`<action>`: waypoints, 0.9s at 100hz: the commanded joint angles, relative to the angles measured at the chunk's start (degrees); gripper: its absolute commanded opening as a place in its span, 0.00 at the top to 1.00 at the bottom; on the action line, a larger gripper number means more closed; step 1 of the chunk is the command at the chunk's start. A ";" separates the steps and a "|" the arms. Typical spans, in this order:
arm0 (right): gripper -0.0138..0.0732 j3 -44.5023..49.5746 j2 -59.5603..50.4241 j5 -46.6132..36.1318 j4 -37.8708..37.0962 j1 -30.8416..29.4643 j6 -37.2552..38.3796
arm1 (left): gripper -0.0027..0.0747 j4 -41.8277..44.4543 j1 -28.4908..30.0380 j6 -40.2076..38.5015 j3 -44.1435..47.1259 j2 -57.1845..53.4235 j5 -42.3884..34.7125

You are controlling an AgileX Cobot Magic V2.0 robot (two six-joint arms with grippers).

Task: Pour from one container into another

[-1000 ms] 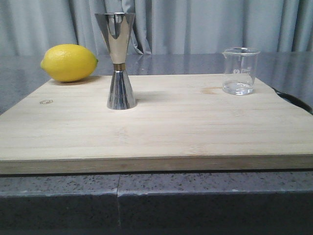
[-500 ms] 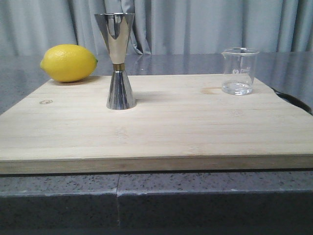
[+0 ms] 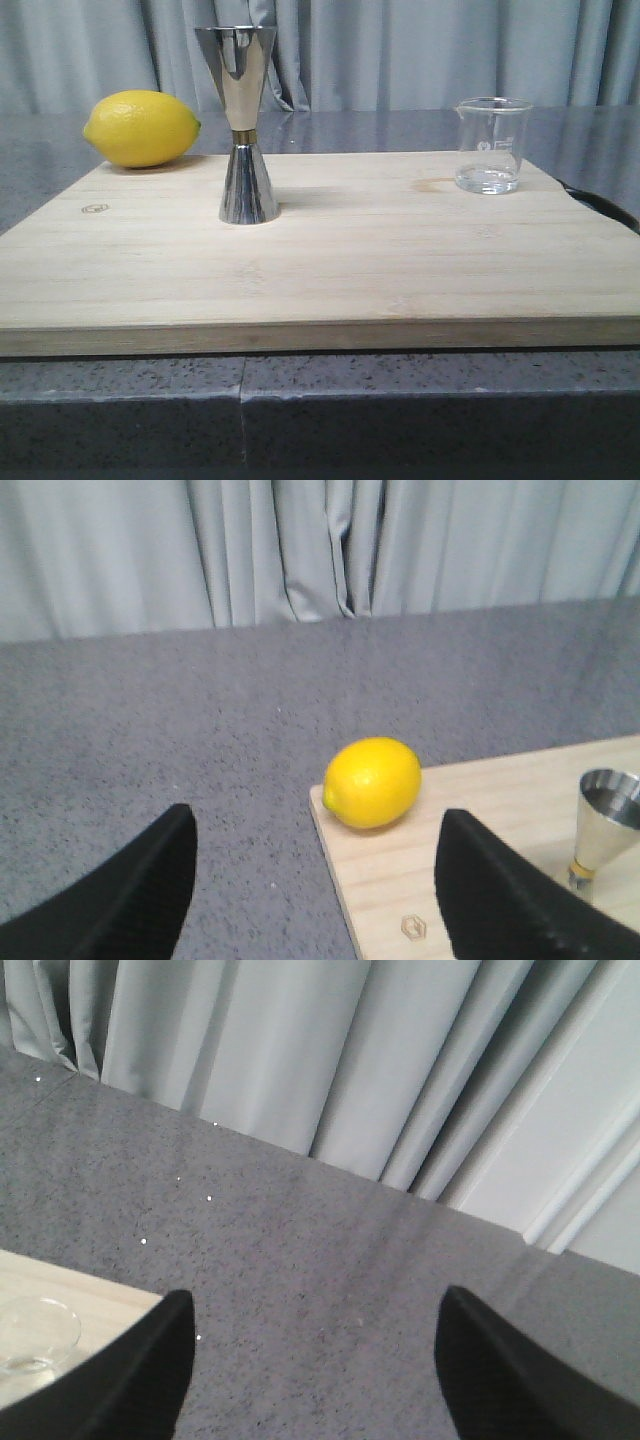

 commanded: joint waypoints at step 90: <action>0.92 -3.20 -0.56 4.45 -6.46 0.00 1.93 | 0.99 -4.41 -0.45 1.70 -1.39 -0.02 -10.88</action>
